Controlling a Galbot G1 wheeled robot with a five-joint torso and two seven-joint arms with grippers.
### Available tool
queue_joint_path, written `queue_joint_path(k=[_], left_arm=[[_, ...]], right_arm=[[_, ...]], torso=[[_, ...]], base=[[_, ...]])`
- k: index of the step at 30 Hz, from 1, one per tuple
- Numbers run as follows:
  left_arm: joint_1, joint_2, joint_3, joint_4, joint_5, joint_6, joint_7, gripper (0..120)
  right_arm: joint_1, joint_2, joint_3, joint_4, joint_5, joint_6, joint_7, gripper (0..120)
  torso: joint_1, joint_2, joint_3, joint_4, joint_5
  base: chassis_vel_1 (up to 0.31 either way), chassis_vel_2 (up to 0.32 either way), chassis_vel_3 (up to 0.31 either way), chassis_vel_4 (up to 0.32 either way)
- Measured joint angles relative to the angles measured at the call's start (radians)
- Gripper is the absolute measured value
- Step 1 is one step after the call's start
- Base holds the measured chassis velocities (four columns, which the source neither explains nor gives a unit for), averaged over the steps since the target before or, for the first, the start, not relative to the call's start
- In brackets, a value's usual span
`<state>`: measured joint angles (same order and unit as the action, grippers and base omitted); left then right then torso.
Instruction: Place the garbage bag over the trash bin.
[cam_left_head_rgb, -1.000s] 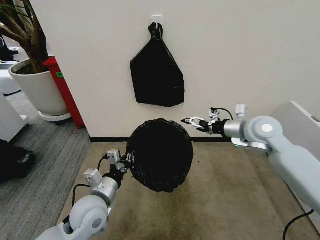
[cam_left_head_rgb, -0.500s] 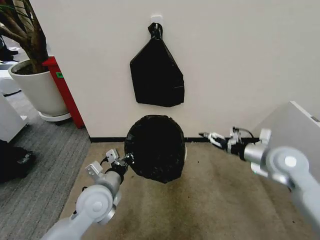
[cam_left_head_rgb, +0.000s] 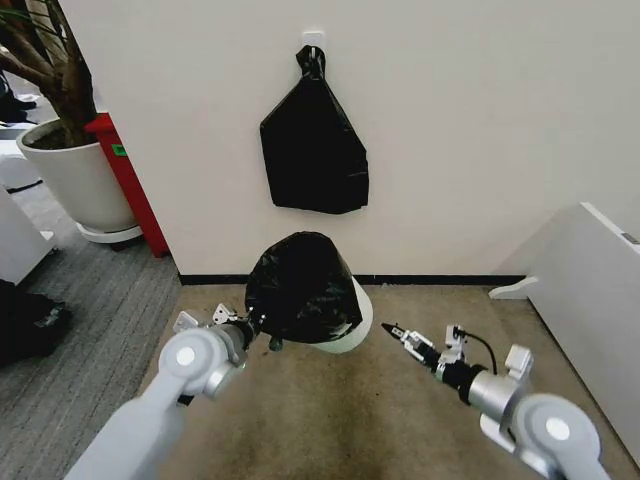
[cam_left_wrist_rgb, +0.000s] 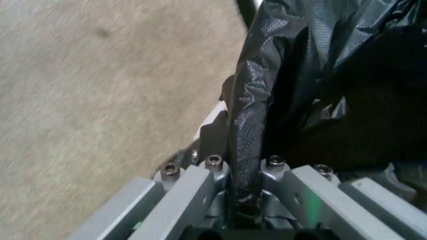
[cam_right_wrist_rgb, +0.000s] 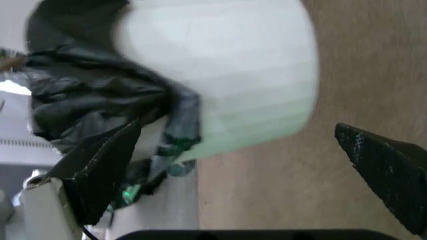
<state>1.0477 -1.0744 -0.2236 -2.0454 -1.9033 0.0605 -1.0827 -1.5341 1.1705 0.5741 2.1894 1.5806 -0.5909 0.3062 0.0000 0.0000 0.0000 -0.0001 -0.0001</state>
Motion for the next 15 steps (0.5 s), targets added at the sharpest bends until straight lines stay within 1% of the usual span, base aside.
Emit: queue_joint_path(k=[1, 2, 3, 6, 8, 10, 15], left_arm=[[0.0, -0.002, 0.001, 0.001, -0.003, 0.002, -0.008, 1], [0.0, -0.006, 0.005, 0.002, -0.018, 0.012, -0.03, 1], [0.0, -0.006, 0.005, 0.002, -0.018, 0.012, -0.03, 1], [-0.001, -0.016, 0.013, 0.004, -0.042, 0.023, -0.068, 1], [-0.003, -0.02, 0.018, 0.005, -0.055, 0.025, -0.085, 1], [-0.006, -0.021, 0.022, 0.007, -0.063, 0.026, -0.095, 1], [-0.013, -0.019, 0.026, 0.009, -0.069, 0.027, -0.102, 1]], right_arm=[[0.0, 0.015, -0.007, 0.01, 0.006, 0.007, 0.029, 100], [0.009, 0.046, -0.027, 0.038, 0.02, 0.025, 0.112, 100], [0.009, 0.046, -0.027, 0.038, 0.02, 0.025, 0.112, 100], [0.041, 0.093, -0.074, 0.081, 0.024, 0.061, 0.236, 100], [0.06, 0.117, -0.106, 0.085, -0.003, 0.077, 0.289, 100], [0.068, 0.135, -0.131, 0.07, -0.043, 0.092, 0.303, 100], [0.064, 0.15, -0.136, 0.036, -0.078, 0.096, 0.291, 100]], torso=[[0.0, 0.0, 0.0, 0.0, 0.0], [0.0, 0.0, 0.0, 0.0001, -0.0001], [0.0, 0.0, 0.0, 0.0001, -0.0001], [0.0, 0.0, 0.0, 0.0002, -0.0002], [0.0, 0.0, 0.0, 0.0003, -0.0002], [0.0, 0.0, 0.0, 0.0003, -0.0001], [0.0, 0.0, 0.0, 0.0002, 0.0]], base=[[0.0, 0.0, 0.0, 0.0], [0.0, 0.0, 0.0, 0.0], [0.0, 0.0, 0.0, 0.0], [0.0, 0.0, 0.0, 0.0], [0.0, 0.0, 0.0, 0.0], [0.0, 0.0, 0.0, 0.0], [0.0, 0.0, 0.0, 0.0]])
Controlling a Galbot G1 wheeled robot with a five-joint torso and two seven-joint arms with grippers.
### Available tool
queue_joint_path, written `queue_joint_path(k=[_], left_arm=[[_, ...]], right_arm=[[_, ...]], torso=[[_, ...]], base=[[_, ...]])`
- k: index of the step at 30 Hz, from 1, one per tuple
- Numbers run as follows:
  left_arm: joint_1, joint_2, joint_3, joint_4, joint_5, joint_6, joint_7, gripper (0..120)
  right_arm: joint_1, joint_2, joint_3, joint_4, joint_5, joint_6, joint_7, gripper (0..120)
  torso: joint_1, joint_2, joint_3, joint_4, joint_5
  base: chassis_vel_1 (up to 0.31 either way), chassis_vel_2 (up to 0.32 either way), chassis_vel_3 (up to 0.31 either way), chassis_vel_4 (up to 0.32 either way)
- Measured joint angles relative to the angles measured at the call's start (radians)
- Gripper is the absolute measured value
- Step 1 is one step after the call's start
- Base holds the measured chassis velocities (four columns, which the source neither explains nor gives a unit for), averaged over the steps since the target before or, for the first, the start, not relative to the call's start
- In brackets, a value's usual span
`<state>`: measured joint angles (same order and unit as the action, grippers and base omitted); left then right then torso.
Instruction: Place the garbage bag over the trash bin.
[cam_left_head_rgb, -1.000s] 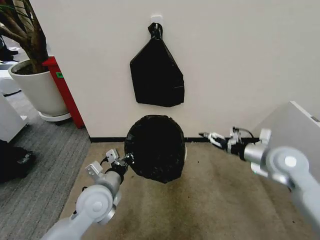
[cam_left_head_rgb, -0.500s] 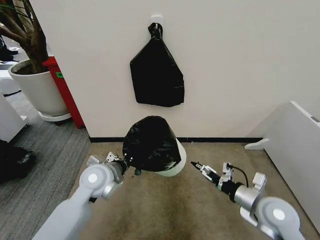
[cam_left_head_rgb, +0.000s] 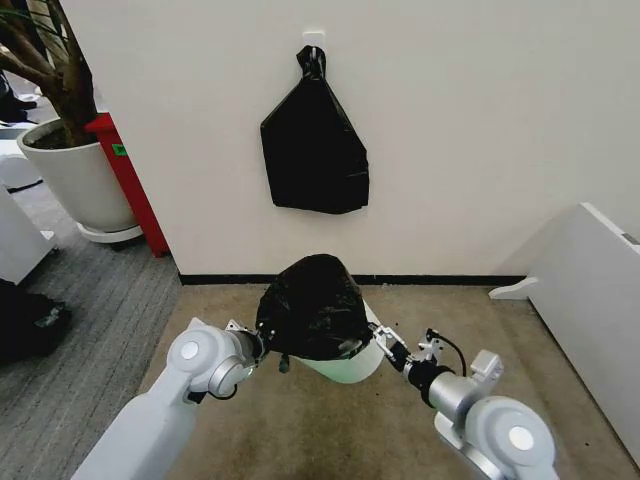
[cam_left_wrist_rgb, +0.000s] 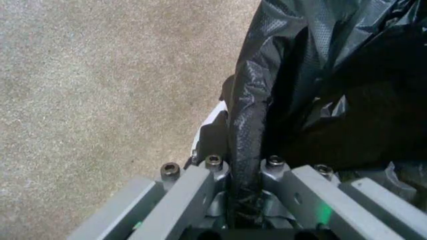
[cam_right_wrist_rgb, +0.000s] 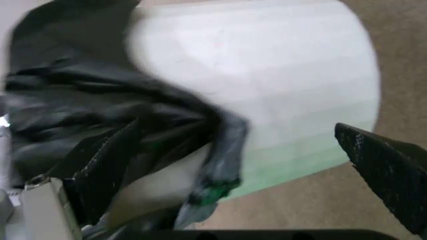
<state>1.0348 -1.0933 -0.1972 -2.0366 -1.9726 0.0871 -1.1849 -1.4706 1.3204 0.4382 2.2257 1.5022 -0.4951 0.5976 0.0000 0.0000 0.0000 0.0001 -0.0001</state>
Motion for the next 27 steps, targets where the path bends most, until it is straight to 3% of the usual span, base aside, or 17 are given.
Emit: queue_joint_path(k=[15, 27], left_arm=[[-0.003, 0.01, 0.005, -0.027, -0.006, -0.002, 0.003, 1], [0.002, 0.017, 0.007, -0.043, 0.026, 0.003, 0.014, 1]], right_arm=[[-0.009, -0.002, 0.01, -0.135, -0.094, -0.019, -0.065, 100], [-0.039, -0.002, 0.029, -0.056, -0.066, -0.019, -0.063, 100]], torso=[[0.0, 0.0, 0.0, 0.0, 0.0002], [0.0, 0.0, 0.0, -0.0001, 0.0]], base=[[0.0, 0.0, 0.0, 0.0], [0.0, 0.0, 0.0, 0.0]])
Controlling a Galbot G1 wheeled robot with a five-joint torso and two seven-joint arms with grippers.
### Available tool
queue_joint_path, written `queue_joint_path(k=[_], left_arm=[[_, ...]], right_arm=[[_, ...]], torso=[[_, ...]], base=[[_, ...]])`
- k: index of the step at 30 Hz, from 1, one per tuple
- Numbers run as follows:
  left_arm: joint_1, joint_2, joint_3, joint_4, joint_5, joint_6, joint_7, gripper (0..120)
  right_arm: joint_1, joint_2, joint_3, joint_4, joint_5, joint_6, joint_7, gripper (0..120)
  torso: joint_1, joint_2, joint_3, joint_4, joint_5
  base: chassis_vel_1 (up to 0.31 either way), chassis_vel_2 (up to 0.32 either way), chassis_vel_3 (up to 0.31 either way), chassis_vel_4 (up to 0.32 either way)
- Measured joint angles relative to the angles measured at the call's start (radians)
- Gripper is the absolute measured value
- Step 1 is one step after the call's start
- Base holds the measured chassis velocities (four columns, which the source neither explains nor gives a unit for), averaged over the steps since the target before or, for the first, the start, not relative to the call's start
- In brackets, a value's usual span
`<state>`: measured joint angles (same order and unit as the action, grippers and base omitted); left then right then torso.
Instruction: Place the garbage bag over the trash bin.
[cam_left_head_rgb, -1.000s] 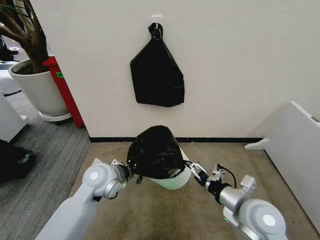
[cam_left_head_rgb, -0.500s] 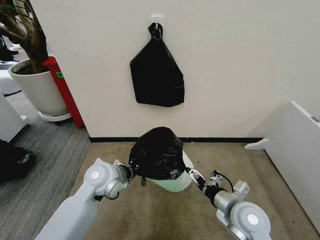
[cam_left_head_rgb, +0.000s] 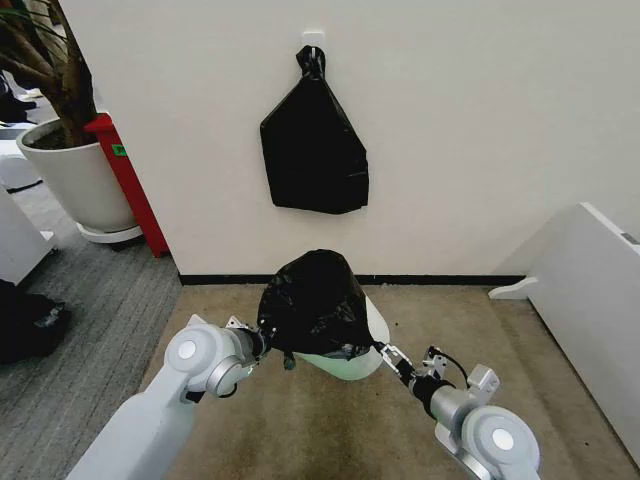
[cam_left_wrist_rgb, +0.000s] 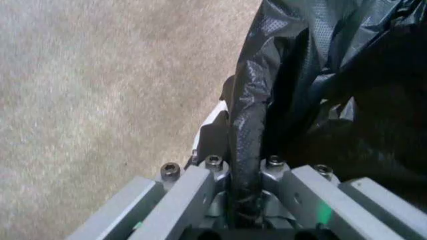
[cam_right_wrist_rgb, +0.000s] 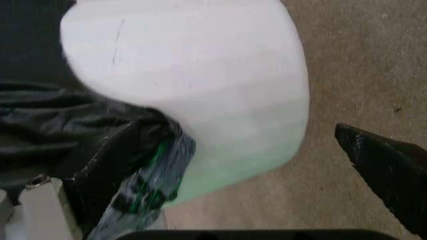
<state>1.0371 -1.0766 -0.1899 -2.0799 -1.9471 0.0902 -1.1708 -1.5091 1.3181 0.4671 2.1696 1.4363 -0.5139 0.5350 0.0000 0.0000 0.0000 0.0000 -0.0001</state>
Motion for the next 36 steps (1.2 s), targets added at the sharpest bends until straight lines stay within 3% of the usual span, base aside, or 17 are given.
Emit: queue_joint_path(k=[5, 13, 18, 23, 36], left_arm=[[0.011, 0.042, 0.022, -0.024, 0.144, 0.016, 0.058, 1], [0.014, 0.073, 0.072, -0.014, 0.3, 0.085, 0.055, 1], [-0.027, 0.034, 0.108, 0.014, 0.362, 0.119, 0.0, 1], [-0.097, -0.042, 0.209, 0.083, 0.437, 0.166, -0.029, 1], [-0.174, -0.154, 0.314, 0.175, 0.471, 0.196, -0.144, 1]], right_arm=[[-0.091, -0.022, 0.045, 0.081, 0.02, -0.026, -0.022, 100], [-0.166, -0.029, 0.165, 0.162, 0.04, -0.034, -0.042, 100], [-0.166, -0.024, 0.23, 0.198, 0.045, -0.033, -0.042, 100], [-0.163, -0.021, 0.299, 0.234, 0.041, -0.032, -0.046, 100], [-0.138, -0.012, 0.26, 0.263, -0.051, -0.019, -0.082, 100]], torso=[[0.0, 0.0, 0.0, 0.0, 0.0002], [0.0, 0.0, 0.0, 0.0002, 0.0001], [0.0, 0.0, 0.0, -0.0001, 0.0003], [0.0, 0.0, 0.0, -0.0004, 0.0], [0.0, 0.0, 0.0, -0.0001, 0.0003]], base=[[0.0, 0.0, 0.0, 0.0], [0.0, 0.0, 0.0, 0.0], [0.0, 0.0, 0.0, 0.0], [0.0, 0.0, 0.0, 0.0], [0.0, 0.0, 0.0, 0.0]])
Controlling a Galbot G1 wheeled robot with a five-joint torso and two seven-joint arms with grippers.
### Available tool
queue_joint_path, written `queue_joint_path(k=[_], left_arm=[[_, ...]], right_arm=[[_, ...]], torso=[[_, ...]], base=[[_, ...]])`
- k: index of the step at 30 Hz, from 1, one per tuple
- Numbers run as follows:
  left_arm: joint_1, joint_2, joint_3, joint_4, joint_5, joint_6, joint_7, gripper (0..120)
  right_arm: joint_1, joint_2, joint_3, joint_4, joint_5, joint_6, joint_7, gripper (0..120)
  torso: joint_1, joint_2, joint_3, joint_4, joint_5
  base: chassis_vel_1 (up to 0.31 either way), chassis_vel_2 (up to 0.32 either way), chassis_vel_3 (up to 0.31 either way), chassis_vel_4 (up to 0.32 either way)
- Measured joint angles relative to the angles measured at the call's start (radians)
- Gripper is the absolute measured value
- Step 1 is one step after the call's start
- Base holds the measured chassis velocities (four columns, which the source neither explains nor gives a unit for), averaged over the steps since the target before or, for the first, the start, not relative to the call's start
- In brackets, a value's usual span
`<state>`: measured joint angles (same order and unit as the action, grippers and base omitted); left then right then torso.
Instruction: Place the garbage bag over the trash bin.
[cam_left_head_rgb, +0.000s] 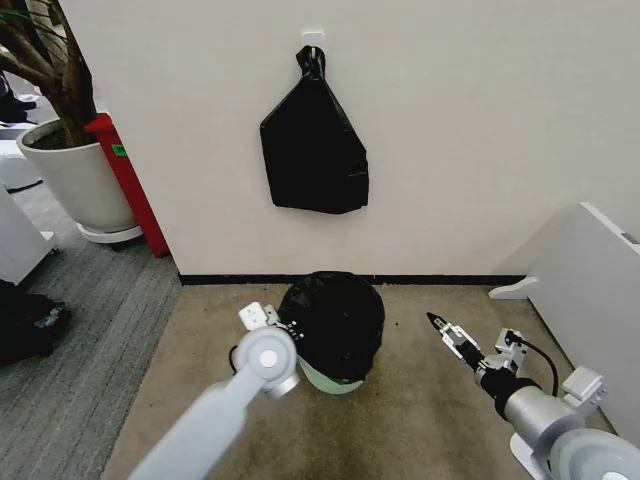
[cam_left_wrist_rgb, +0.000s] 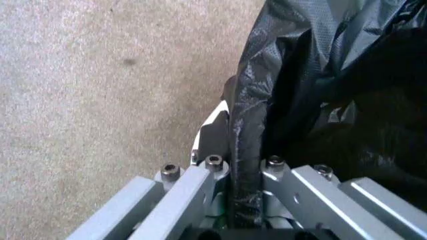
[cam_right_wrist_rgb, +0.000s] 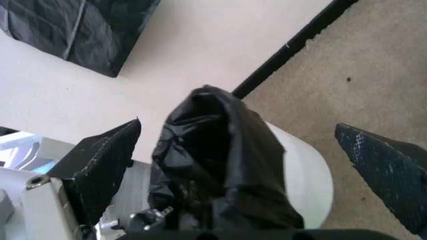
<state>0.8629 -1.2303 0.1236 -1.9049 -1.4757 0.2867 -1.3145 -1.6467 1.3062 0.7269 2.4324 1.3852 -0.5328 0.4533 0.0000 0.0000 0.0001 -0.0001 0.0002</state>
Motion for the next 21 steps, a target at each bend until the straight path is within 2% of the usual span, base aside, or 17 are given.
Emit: queue_joint_path(k=[9, 21], left_arm=[[0.003, -0.03, 0.008, 0.067, 0.059, 0.013, 0.021, 1], [0.029, -0.022, -0.001, 0.076, 0.069, 0.038, 0.043, 1]], right_arm=[[0.009, -0.008, -0.002, -0.006, -0.008, 0.006, -0.001, 100], [0.026, -0.033, -0.023, -0.006, -0.008, 0.008, 0.006, 100]], torso=[[0.0, 0.0, 0.0, 0.0, -0.0002], [0.0, 0.0, 0.0, 0.0001, -0.0002]], base=[[0.0, 0.0, 0.0, 0.0], [0.0, 0.0, 0.0, 0.0]])
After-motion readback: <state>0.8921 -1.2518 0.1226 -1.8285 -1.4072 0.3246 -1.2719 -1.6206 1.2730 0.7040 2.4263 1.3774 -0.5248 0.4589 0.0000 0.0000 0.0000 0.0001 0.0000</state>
